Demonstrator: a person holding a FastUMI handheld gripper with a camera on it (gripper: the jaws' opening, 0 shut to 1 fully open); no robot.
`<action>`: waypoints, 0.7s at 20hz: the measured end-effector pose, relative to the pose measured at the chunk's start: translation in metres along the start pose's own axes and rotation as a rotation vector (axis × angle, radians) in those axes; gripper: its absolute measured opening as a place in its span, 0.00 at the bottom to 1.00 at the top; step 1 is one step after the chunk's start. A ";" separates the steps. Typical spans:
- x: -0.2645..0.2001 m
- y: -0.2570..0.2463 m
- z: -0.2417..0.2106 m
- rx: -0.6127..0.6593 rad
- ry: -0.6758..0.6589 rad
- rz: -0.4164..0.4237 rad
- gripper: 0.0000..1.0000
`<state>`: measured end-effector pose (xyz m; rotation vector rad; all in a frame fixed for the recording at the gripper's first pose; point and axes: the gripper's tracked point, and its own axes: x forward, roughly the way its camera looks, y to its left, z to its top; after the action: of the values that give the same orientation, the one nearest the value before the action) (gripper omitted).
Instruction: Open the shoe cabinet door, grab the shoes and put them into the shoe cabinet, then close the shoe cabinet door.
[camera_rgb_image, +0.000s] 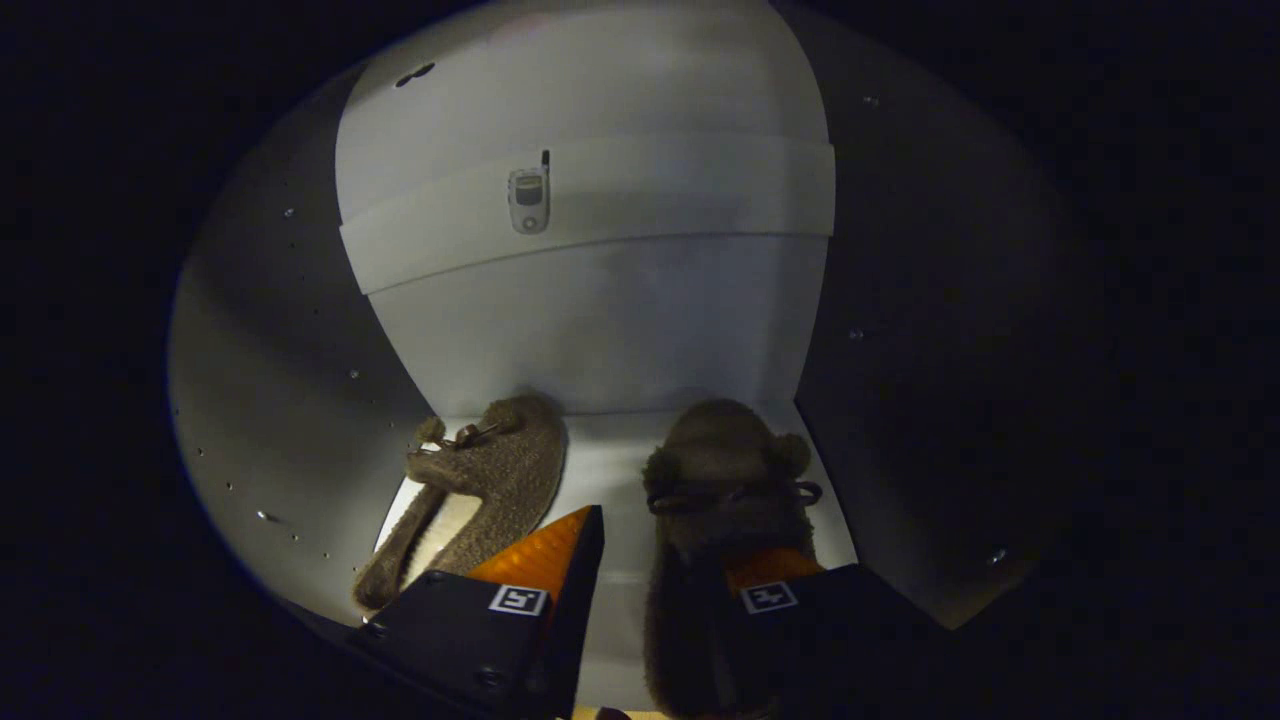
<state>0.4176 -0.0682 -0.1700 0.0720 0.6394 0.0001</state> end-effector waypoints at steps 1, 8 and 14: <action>-0.004 0.001 0.003 -0.003 -0.018 0.000 0.59; -0.040 0.014 0.043 0.036 -0.172 0.048 0.88; -0.093 0.002 0.062 0.010 -0.273 -0.013 0.92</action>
<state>0.3800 -0.0728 -0.0643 0.0757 0.3668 -0.0248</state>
